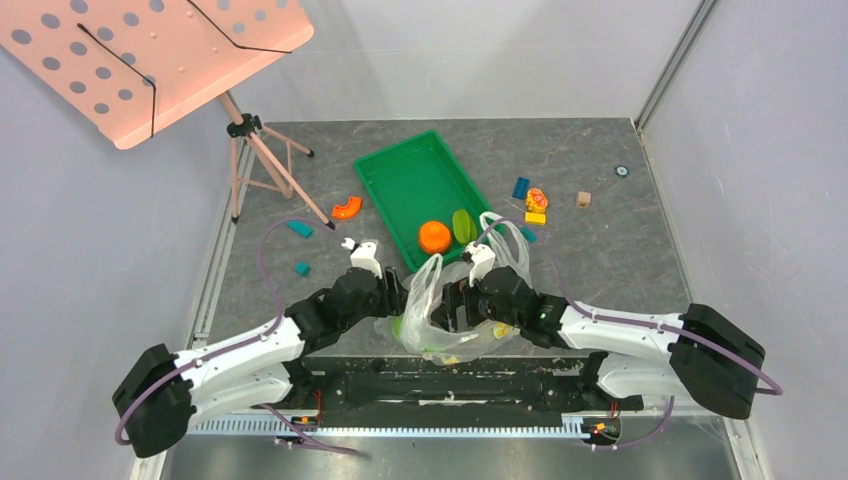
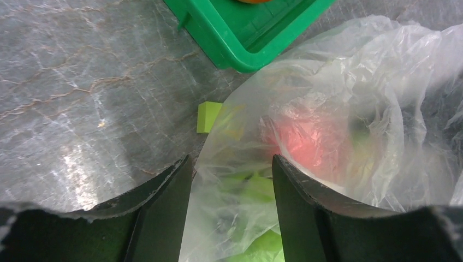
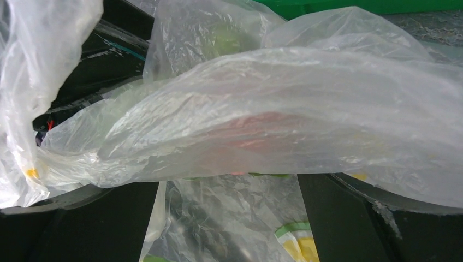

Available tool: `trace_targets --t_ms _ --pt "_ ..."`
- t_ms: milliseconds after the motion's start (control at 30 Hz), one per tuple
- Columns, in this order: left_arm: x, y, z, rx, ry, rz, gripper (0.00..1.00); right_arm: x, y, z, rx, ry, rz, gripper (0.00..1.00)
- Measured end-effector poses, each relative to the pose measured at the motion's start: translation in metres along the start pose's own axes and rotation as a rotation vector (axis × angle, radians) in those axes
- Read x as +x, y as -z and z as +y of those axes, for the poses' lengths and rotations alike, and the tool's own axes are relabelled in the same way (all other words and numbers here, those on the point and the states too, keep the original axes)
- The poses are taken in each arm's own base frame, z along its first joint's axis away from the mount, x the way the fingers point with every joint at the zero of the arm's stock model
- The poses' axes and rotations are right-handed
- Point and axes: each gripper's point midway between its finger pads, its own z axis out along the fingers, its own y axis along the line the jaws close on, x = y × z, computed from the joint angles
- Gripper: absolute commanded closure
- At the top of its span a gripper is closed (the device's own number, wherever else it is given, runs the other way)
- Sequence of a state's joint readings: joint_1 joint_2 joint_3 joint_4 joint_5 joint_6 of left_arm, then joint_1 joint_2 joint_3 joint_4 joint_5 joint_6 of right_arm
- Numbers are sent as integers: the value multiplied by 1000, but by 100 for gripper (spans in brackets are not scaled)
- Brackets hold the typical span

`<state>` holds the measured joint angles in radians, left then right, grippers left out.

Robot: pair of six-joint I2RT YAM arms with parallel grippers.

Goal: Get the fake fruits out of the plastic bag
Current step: Take out the fake fruit from the plastic bag.

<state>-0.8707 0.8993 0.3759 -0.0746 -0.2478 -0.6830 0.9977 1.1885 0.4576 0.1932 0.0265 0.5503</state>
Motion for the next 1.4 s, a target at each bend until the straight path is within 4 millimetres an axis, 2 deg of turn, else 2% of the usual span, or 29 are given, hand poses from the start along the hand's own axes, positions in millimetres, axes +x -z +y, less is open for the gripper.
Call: trace_targets --t_ms 367,633,733,967,1200,1400 --pt "19 -25 -9 39 -9 70 50 7 -16 -10 40 -1 7 2" --pt "24 -33 -17 79 -15 89 58 13 -31 -20 77 1 7 2" --pt "25 -35 -19 87 -19 91 61 11 -36 -22 87 7 -1 7" --pt "26 -37 -24 114 -20 96 66 7 -40 -24 96 33 -25 30" --pt "25 -37 -24 118 -26 93 66 4 -39 -28 118 51 -44 36" --pt "25 -37 -24 119 -28 92 66 -2 -29 -31 138 61 -59 40"
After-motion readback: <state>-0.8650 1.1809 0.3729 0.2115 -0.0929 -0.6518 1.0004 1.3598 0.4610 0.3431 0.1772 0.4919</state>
